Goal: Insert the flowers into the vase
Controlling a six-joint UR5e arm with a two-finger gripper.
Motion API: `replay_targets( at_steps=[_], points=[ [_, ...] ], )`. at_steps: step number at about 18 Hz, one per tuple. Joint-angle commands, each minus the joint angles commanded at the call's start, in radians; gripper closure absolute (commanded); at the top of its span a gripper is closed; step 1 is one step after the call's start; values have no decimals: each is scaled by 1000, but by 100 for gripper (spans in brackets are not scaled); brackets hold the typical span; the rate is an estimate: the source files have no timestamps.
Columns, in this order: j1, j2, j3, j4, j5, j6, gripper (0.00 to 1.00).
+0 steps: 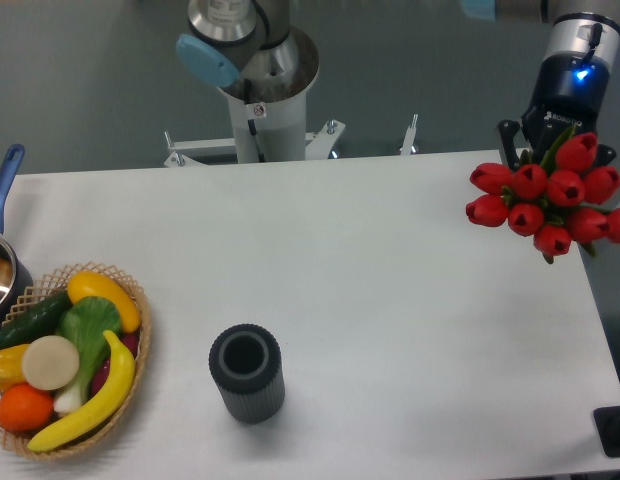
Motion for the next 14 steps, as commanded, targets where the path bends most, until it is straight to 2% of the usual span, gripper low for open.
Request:
replay_targets(
  at_steps=[3,14],
  points=[
    [-2,5,-9,26,0,-1,70],
    [-17,6,-8,28,0,-5,70]
  ],
)
